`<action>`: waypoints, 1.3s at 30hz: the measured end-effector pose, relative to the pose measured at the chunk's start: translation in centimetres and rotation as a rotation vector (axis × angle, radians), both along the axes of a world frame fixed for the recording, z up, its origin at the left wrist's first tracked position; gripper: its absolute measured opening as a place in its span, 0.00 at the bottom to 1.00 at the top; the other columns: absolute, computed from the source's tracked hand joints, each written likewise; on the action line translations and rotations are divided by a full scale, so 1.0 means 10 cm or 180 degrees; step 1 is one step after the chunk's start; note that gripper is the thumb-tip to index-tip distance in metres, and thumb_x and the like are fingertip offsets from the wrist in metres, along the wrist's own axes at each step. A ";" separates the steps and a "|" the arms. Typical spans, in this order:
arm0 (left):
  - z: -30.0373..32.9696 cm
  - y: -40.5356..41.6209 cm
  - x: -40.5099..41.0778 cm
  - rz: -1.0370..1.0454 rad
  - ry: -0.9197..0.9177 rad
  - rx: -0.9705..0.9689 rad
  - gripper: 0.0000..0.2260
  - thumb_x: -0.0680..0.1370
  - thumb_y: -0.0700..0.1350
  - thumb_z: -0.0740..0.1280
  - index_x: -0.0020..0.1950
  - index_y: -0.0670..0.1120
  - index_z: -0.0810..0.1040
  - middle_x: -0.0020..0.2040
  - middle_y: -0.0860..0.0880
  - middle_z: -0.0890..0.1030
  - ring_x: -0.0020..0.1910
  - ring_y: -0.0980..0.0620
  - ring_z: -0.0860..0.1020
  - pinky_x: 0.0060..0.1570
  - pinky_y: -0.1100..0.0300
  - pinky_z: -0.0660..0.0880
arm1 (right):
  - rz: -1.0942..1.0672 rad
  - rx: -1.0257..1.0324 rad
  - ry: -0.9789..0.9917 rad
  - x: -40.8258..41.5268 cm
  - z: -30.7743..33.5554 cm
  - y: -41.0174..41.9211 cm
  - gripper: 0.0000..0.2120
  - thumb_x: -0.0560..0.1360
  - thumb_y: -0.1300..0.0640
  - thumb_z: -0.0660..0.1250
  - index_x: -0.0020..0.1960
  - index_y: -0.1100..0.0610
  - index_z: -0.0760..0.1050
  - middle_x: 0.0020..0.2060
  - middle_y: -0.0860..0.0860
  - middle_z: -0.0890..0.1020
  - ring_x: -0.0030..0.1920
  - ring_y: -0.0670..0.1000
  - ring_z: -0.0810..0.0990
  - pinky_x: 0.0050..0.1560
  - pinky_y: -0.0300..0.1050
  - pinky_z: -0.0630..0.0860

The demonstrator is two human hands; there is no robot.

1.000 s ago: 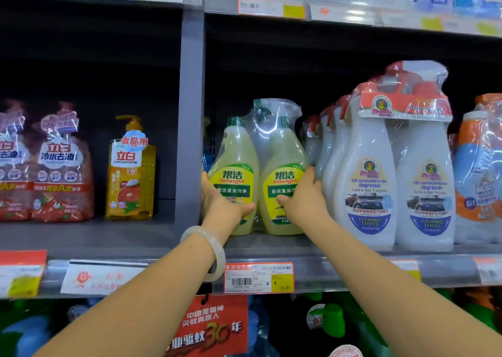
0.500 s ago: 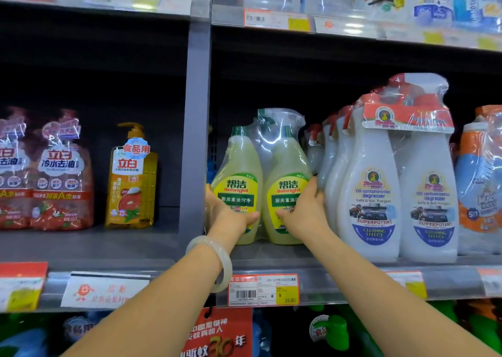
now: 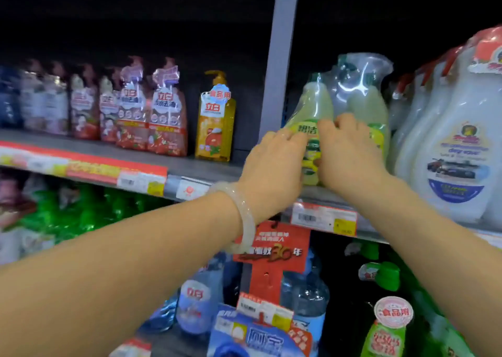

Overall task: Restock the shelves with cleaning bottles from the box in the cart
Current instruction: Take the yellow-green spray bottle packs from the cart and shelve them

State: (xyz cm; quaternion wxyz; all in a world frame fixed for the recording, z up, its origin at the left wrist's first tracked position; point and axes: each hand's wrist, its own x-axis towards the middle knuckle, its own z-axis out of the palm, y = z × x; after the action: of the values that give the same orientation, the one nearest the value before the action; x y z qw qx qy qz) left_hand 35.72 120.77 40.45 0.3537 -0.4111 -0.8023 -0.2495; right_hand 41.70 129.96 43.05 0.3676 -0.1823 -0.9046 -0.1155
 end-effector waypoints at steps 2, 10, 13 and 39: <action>-0.12 -0.40 -0.02 0.0431 0.0075 -0.0065 0.20 0.74 0.42 0.68 0.65 0.44 0.70 0.64 0.45 0.71 0.63 0.43 0.69 0.56 0.47 0.72 | 0.0231 0.0152 -0.0109 -0.03 -0.07 -0.33 0.19 0.73 0.63 0.66 0.62 0.62 0.66 0.61 0.62 0.66 0.63 0.63 0.66 0.54 0.55 0.70; -0.84 -2.46 -0.33 0.2338 -0.0606 -0.0915 0.23 0.72 0.43 0.70 0.65 0.44 0.66 0.63 0.43 0.69 0.63 0.41 0.68 0.55 0.49 0.70 | 0.1683 0.0613 -0.0904 -0.48 -0.81 -2.14 0.19 0.75 0.57 0.64 0.63 0.56 0.63 0.60 0.56 0.65 0.62 0.58 0.67 0.50 0.50 0.70; -1.17 -3.29 -0.37 0.2859 -0.0825 -0.1206 0.22 0.74 0.43 0.67 0.66 0.43 0.66 0.64 0.43 0.68 0.64 0.41 0.68 0.56 0.49 0.70 | 0.2089 0.0576 -0.1373 -0.69 -1.13 -2.93 0.19 0.76 0.61 0.60 0.65 0.57 0.62 0.63 0.56 0.66 0.64 0.58 0.67 0.56 0.51 0.71; -2.87 -8.89 -1.42 0.3968 -0.2650 -0.1565 0.17 0.76 0.42 0.63 0.66 0.45 0.67 0.63 0.44 0.70 0.63 0.44 0.68 0.59 0.51 0.71 | 0.3261 0.0342 -0.3252 -2.73 -3.16 -8.60 0.24 0.75 0.60 0.64 0.69 0.60 0.63 0.67 0.59 0.65 0.68 0.60 0.65 0.63 0.54 0.69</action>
State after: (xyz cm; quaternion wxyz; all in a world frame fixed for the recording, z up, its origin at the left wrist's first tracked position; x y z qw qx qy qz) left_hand 21.52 31.91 11.71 -0.0022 0.1753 -0.9834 0.0459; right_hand 14.37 43.95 11.45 -0.0845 0.3595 -0.9283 -0.0439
